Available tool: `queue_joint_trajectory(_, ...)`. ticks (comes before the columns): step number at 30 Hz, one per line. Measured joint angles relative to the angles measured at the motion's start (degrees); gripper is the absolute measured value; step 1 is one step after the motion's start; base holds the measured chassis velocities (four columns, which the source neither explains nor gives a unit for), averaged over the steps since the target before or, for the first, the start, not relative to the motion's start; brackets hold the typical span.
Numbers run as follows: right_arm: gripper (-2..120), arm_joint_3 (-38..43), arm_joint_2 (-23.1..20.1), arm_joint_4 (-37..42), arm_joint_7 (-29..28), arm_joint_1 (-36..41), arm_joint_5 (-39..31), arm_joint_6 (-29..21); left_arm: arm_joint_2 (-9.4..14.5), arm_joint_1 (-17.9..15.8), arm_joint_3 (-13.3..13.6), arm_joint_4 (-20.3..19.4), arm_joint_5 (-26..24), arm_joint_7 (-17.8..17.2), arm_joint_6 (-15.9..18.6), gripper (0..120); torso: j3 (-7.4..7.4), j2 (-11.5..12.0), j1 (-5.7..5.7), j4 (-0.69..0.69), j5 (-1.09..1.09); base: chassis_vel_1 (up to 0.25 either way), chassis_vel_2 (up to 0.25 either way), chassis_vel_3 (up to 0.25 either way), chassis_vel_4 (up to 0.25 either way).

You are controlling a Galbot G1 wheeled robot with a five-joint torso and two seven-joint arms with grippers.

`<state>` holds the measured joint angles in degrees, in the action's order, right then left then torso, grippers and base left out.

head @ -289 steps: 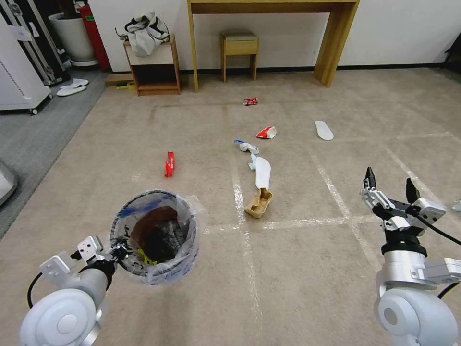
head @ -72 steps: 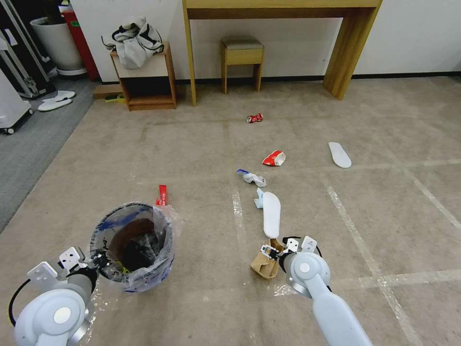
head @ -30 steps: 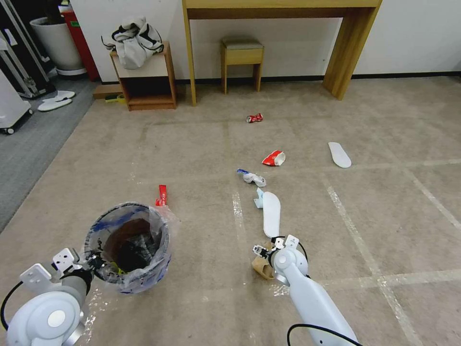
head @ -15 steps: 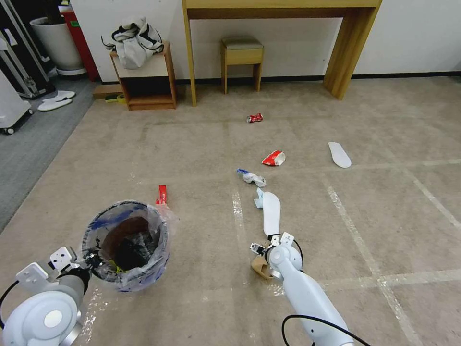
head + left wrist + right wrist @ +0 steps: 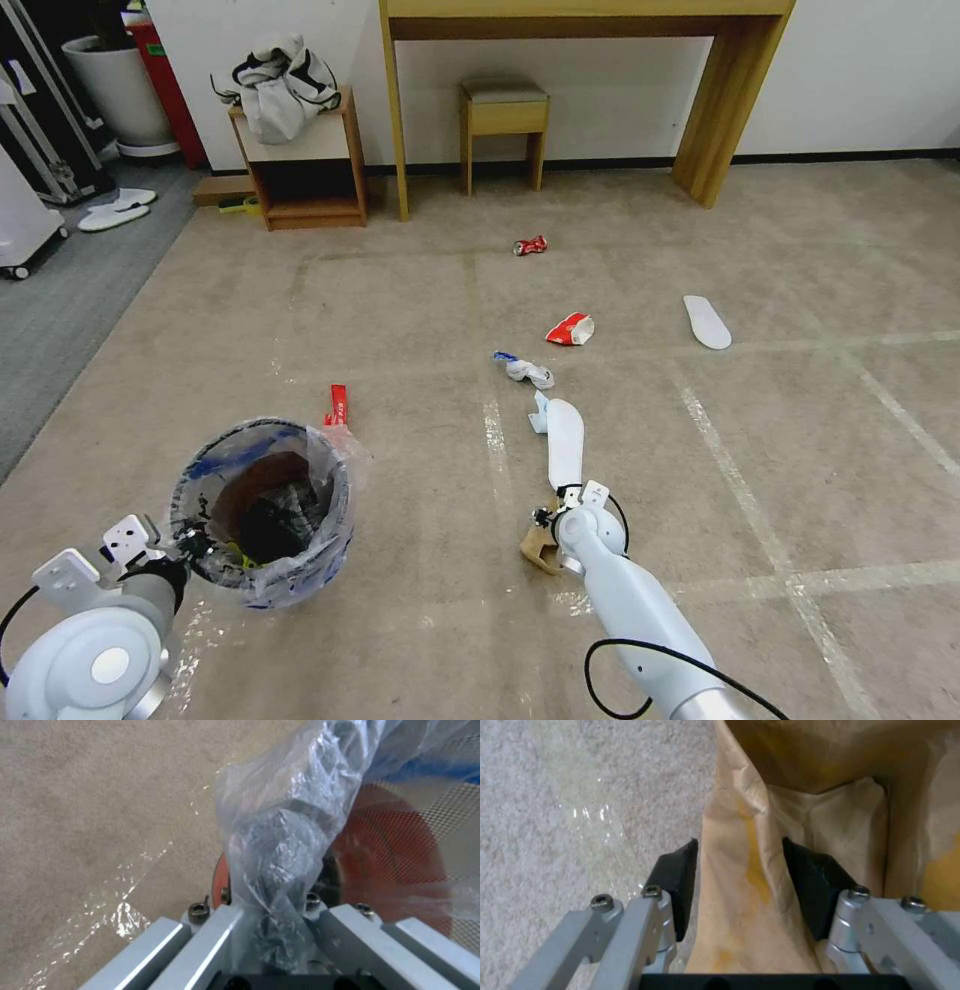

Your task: Pick up the trash bin and place the garbage on the floor into it.

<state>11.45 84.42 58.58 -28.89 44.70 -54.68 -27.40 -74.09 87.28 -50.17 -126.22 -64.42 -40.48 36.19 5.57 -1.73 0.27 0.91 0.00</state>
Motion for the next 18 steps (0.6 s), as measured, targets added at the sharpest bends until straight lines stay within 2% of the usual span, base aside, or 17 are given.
queue_joint_trajectory(3, 44, -0.01, -0.11, -0.36, 0.38, -0.06, 0.36, 0.39, -0.09, -0.02, 0.0, 0.07, 0.06, 0.01, -0.02, 0, 0.0, -0.01, 0.0, 0.0, 0.0, 0.0, 0.0, 0.0, 0.0)
queue_joint_trajectory(6, 26, -0.1, -0.5, -0.69, 0.93, 0.08, 0.77, 1.02, -0.31, -0.03, 0.13, 0.1, 0.19, 0.06, -0.05, 0, -0.01, -0.01, 0.0, 0.0, 0.01, 0.0, 0.0, 0.0, 0.0)
queue_joint_trajectory(8, 23, -0.1, -0.65, -0.62, 1.04, 0.21, 0.79, 1.14, -0.34, -0.03, 0.17, 0.1, 0.23, 0.06, -0.06, 0, 0.0, -0.01, 0.0, -0.01, 0.02, 0.0, 0.0, 0.0, 0.0)
queue_joint_trajectory(9, 16, -0.09, -0.86, -0.45, 1.1, 0.43, 0.8, 1.28, -0.38, -0.04, 0.23, 0.07, 0.27, 0.06, -0.07, 0, -0.01, -0.01, 0.0, -0.01, 0.02, 0.0, 0.0, 0.0, 0.0)
queue_joint_trajectory(11, 13, -0.09, -1.01, -0.3, 1.15, 0.61, 0.82, 1.35, -0.42, -0.04, 0.26, 0.02, 0.27, 0.06, -0.07, 0, 0.0, -0.01, 0.0, -0.02, 0.02, 0.0, 0.0, 0.0, 0.0)
queue_joint_trajectory(13, 4, -0.08, -1.4, 0.2, 1.22, 1.15, 0.84, 1.49, -0.53, -0.02, 0.29, -0.09, 0.3, 0.06, -0.08, 0, -0.01, -0.01, 0.0, -0.01, 0.02, 0.0, 0.0, 0.0, 0.0)
queue_joint_trajectory(18, 0, -0.24, -2.31, 1.68, 1.49, 2.39, 0.82, 1.7, -0.74, 0.08, 0.37, -0.27, 0.44, 0.06, -0.09, 0, 0.0, -0.01, 0.0, -0.01, 0.01, 0.0, 0.0, 0.0, 0.0)
